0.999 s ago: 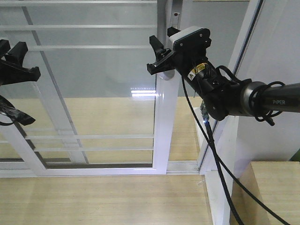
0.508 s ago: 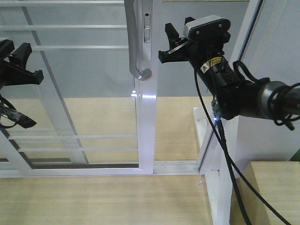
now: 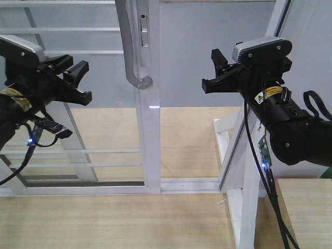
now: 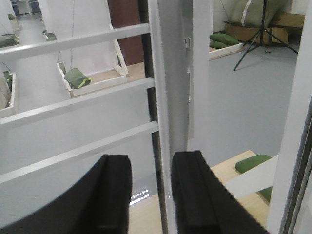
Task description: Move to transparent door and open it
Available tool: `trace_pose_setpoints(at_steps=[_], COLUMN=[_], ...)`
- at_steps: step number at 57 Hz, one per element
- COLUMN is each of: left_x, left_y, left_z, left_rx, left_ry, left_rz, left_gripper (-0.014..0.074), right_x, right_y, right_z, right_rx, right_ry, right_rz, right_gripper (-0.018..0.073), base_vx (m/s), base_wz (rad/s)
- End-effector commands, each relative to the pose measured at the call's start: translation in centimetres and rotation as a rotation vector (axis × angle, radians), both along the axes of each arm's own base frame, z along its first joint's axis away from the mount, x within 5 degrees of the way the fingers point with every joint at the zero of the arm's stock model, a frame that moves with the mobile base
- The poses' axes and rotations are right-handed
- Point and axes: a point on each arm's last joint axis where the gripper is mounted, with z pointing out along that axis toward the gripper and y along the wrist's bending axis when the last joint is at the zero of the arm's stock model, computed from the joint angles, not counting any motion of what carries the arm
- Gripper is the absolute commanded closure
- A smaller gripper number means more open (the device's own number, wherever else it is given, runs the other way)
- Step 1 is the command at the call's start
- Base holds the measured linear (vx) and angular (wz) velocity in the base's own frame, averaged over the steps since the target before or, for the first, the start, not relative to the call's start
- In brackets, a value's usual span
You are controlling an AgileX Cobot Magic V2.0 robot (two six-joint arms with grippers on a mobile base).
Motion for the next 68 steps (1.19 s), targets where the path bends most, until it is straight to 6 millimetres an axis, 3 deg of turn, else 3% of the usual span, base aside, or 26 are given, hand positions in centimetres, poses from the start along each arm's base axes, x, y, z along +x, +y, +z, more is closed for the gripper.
trace_pose_setpoints(at_steps=[1,17,27,53,68], left_x=[1.7,6.6,8.2,9.0,9.3], left_y=[-1.4,-3.3,-3.8,-5.7,-5.4], left_z=[1.9,0.9,0.7,-0.3,-0.2], left_rx=[-0.077,-0.156,-0.168,-0.191,-0.168], left_ry=[-0.111,-0.095,-0.105,-0.16,-0.206], left_rz=[-0.036,0.013,0.016,-0.04,-0.004], left_gripper=[0.0237,0.0237,0.0236,0.0185,0.0176], right_x=[-0.2,-0.2,-0.2,-0.2,-0.1], right_y=[-0.3,-0.4,-0.5,-0.7,-0.9], right_z=[2.8,3.0,3.1,3.1,3.0], right_rx=[0.031,0.025,0.01,0.002,0.019], right_ry=[-0.142,-0.166,-0.184,-0.181,-0.173], right_rz=[-0.009,-0.022,-0.031,-0.06,-0.08], right_gripper=[0.0153,0.0153,0.0153,0.0153,0.0153], base_vx=[0.0,0.0,0.0,0.0,0.0], base_wz=[0.0,0.0,0.0,0.0,0.0])
